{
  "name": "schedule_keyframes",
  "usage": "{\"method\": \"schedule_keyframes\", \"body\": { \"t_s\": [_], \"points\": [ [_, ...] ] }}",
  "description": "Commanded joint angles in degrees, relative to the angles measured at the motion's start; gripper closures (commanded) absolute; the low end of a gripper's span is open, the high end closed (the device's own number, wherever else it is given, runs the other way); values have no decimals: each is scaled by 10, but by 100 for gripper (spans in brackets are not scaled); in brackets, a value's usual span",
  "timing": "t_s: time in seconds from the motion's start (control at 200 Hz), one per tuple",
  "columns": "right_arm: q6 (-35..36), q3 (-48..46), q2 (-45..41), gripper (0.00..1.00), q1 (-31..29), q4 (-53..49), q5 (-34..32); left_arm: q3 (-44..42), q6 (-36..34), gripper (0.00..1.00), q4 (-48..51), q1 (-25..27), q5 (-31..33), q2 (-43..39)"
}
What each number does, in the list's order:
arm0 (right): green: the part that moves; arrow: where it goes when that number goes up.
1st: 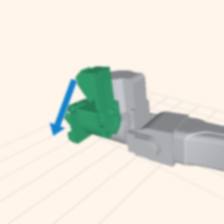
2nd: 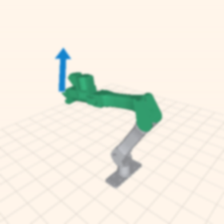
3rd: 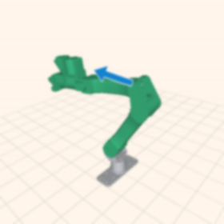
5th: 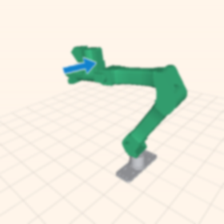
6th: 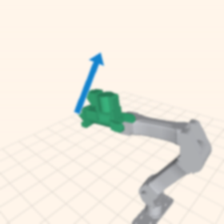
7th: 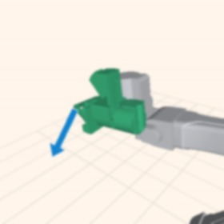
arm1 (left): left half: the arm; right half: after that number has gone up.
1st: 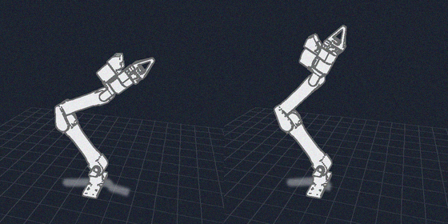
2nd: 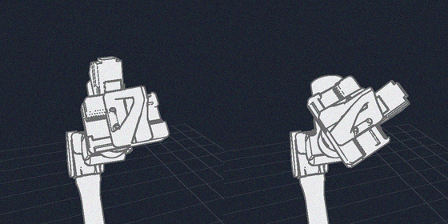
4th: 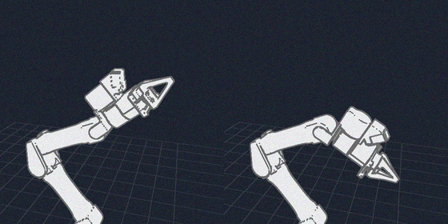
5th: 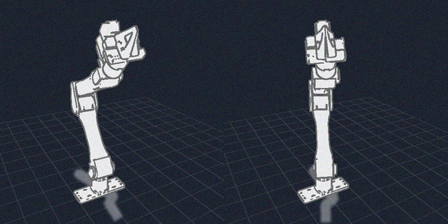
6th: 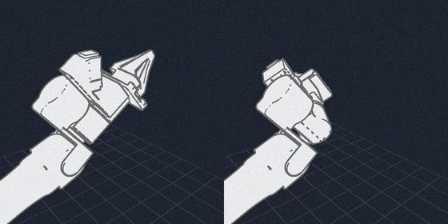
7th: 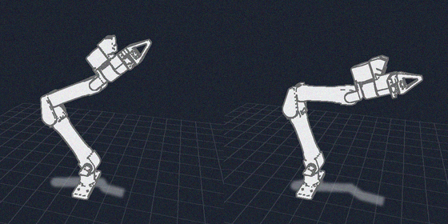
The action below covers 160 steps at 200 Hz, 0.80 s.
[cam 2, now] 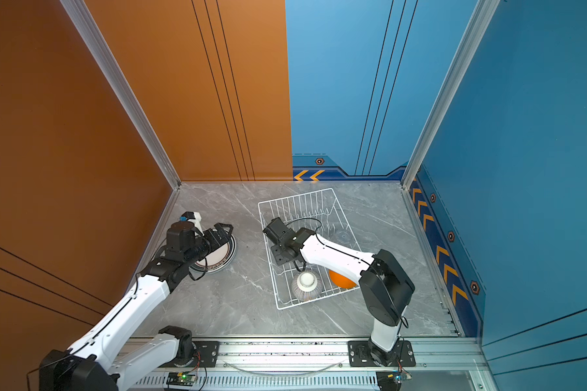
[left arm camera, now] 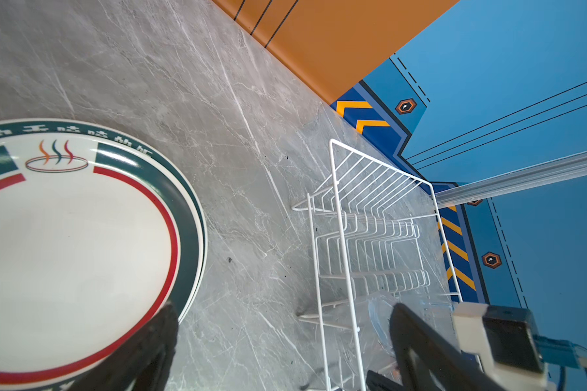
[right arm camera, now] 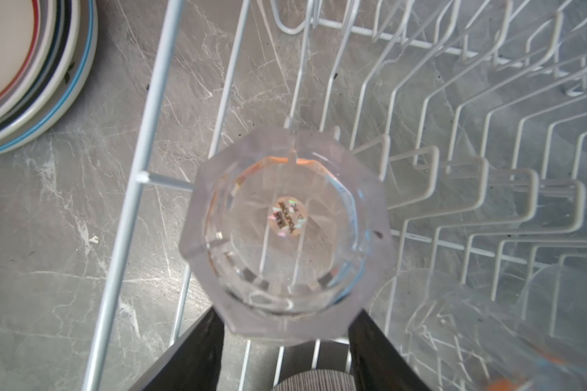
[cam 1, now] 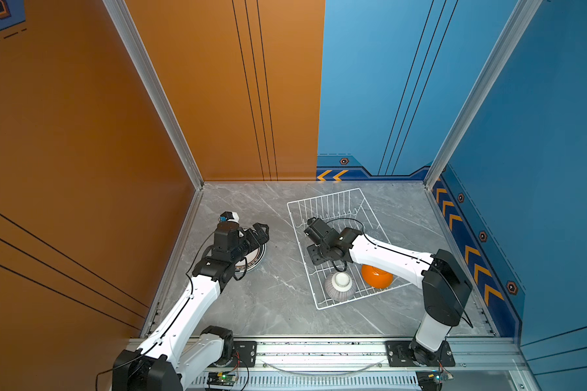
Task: Unload the mixed dishes from the dish rack
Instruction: 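Reach the right gripper into the rack and grasp a clear plastic cup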
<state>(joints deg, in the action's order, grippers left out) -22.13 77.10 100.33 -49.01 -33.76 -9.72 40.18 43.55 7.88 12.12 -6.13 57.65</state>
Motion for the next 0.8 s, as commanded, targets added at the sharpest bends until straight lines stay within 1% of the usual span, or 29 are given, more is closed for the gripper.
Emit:
{"method": "schedule_keyframes", "body": {
  "t_s": [0.0, 0.1, 0.205, 0.275, 0.36, 0.395, 0.465, 0.676, 0.796],
  "points": [
    [-17, -19, -21, 32, 14, 31, 20, 8, 0, 2, -7, 6, -7, 4],
    [-6, -17, -20, 32, 17, 35, 39, 7, 0, 2, -7, 7, -8, 4],
    [-2, -8, -12, 28, 17, 38, 41, 9, 0, 2, -7, 7, -7, 4],
    [1, 2, -2, 27, 18, 37, 39, 9, 0, 2, -7, 8, -7, 5],
    [-2, 12, 10, 22, 21, 37, 41, 12, 0, 2, -7, 9, -10, 5],
    [-4, 17, 15, 21, 23, 37, 43, 11, 0, 2, -6, 9, -10, 4],
    [-4, 23, 23, 21, 23, 34, 45, 12, 0, 2, -7, 9, -11, 3],
    [-5, 35, 35, 22, 18, -10, 20, 12, 0, 2, -4, 10, -9, -4],
    [-4, 32, 36, 23, 13, -18, 13, 12, 2, 2, -6, 10, -6, -2]
  ]
}}
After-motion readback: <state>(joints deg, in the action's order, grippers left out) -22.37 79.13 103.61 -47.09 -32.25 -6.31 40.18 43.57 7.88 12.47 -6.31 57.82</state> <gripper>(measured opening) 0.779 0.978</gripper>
